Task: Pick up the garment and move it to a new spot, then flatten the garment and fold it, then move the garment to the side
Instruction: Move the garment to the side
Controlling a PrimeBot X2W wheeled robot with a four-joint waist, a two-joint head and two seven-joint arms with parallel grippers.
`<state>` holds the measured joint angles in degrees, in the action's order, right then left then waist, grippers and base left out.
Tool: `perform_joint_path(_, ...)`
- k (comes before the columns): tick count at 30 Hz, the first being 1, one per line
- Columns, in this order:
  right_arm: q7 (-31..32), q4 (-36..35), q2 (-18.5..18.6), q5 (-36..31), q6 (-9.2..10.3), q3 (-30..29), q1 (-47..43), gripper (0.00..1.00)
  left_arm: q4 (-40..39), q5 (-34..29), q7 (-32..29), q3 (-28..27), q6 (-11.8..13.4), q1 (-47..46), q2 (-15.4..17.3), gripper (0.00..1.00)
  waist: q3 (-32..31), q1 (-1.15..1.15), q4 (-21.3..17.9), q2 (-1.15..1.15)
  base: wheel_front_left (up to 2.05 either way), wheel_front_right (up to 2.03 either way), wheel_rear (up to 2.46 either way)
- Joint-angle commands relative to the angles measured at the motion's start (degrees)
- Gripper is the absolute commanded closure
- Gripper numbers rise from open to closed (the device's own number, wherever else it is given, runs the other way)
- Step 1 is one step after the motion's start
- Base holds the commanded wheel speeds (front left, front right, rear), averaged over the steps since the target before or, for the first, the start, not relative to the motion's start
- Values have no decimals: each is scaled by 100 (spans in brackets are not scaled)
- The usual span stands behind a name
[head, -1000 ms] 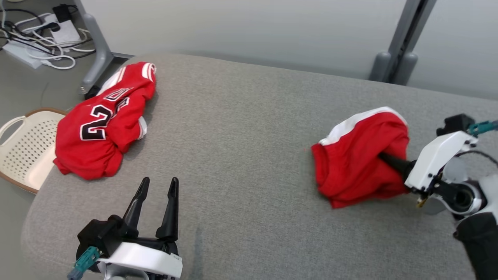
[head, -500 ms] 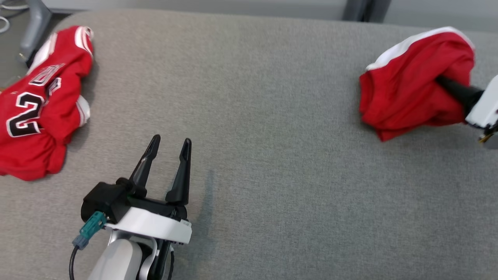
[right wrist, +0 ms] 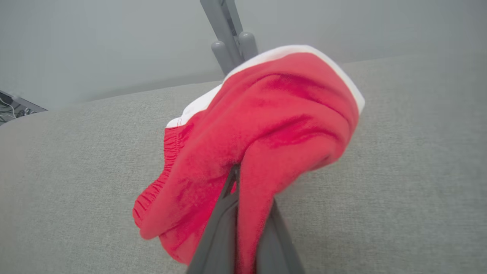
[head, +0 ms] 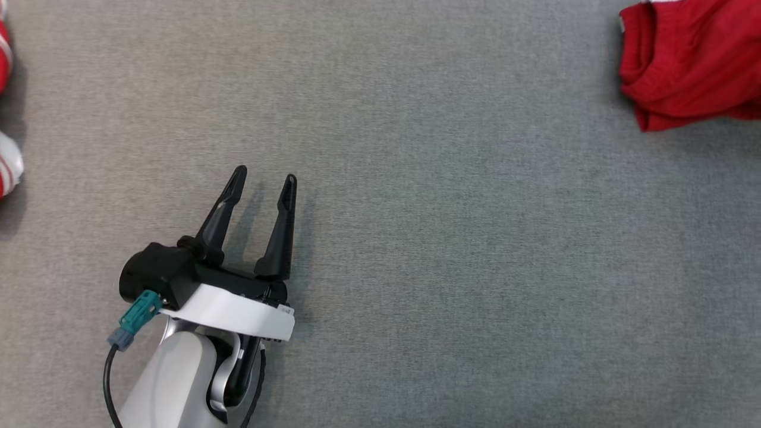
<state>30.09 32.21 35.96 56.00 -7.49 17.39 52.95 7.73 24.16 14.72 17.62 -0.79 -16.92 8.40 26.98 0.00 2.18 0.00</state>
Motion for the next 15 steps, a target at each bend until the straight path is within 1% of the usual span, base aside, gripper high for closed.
perform_joint_path(1, -113, 101, 124, -230, -2, 143, 246, 100, -8, -43, -4, 1, -10, -170, 49, 0, 158, 0, -179, 0, 0, 0, 0)
perform_joint_path(6, -144, 350, 248, -458, -2, 350, 550, 100, -4, -55, -24, 33, -12, -299, 62, 0, 267, 0, -249, 0, 0, 0, 0)
perform_joint_path(12, -253, 668, 402, -627, -1, 540, 747, 100, 1, -50, -13, 53, -19, -356, 75, 0, 339, 0, -264, 0, 0, 0, 0)
perform_joint_path(14, -249, 695, 376, -638, -2, 640, 783, 100, -3, -55, -6, 56, -19, -372, 77, 0, 349, 0, -267, 0, 0, 0, 0)
perform_joint_path(15, -285, 762, 436, -744, -1, 664, 817, 100, -3, -57, -3, 54, -16, -377, 84, 0, 355, 0, -271, 0, 0, 0, 0)
